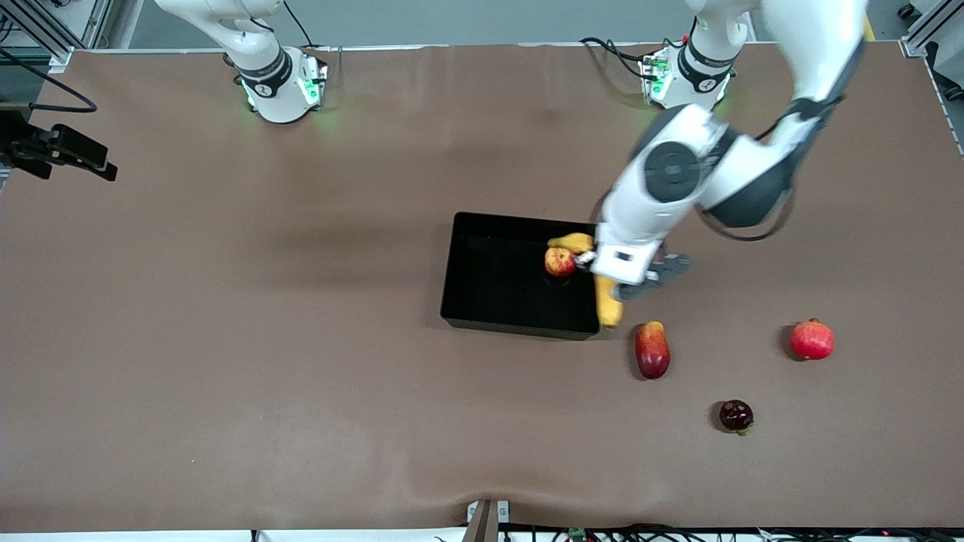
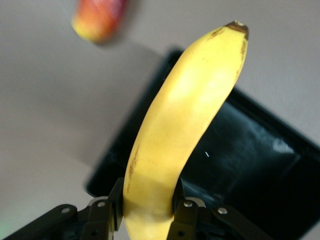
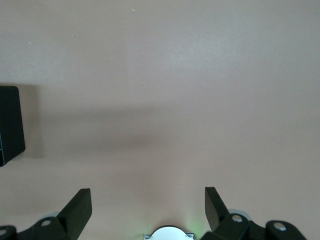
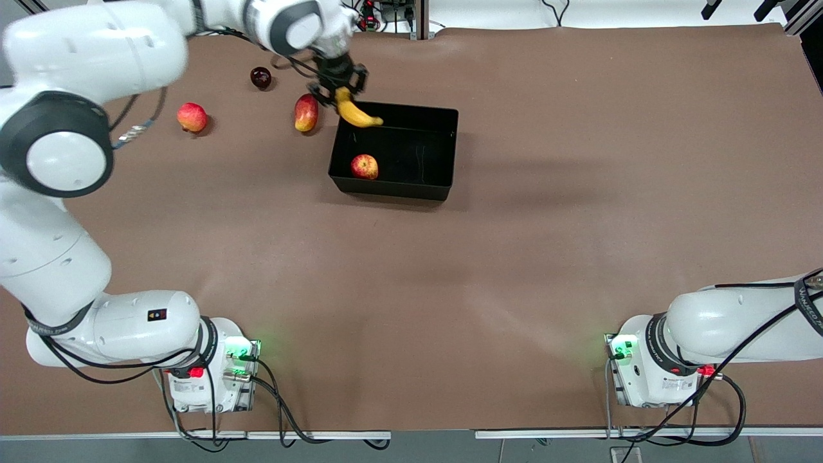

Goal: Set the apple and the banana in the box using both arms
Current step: 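Lift the banana and carry it over the box with the left gripper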

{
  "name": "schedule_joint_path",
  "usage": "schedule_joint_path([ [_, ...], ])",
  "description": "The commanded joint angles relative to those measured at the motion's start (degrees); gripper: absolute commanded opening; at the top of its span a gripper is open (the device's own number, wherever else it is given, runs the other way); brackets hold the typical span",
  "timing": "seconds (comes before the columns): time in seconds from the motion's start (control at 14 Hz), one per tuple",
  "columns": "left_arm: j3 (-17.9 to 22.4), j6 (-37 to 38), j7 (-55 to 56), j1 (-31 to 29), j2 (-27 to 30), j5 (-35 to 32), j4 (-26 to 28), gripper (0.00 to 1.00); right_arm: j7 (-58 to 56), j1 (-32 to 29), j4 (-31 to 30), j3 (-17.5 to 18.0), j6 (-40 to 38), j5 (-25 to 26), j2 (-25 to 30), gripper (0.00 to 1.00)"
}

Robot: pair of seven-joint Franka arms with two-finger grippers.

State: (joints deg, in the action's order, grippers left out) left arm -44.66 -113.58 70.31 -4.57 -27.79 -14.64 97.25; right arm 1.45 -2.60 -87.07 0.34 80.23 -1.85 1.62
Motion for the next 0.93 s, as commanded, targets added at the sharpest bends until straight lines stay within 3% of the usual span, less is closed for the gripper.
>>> schedule_joint_path([
  [0.0,1.23,-1.28,7.88,6.47,-7.87,-2.93,-6.53,0.00,-0.48,0.49,1.37,-0.60,-0.60,-0.70,-0.48,1.00],
  [0.14,4.30,-2.08,15.52,13.50,-12.62,-5.91,-10.83,0.00,-0.48,0.41,1.63,-0.60,-0.60,-0.87,-0.48,1.00],
  [0.43,12.83,-5.67,19.43,23.27,-15.88,-6.72,-11.03,0.00,-0.57,0.41,1.72,-0.60,-0.60,-1.49,-0.48,1.00],
  [0.86,13.55,-12.88,19.34,24.87,-21.86,-6.98,-11.12,0.00,-0.57,0.14,1.81,-0.78,-0.60,-1.49,-0.57,1.00],
])
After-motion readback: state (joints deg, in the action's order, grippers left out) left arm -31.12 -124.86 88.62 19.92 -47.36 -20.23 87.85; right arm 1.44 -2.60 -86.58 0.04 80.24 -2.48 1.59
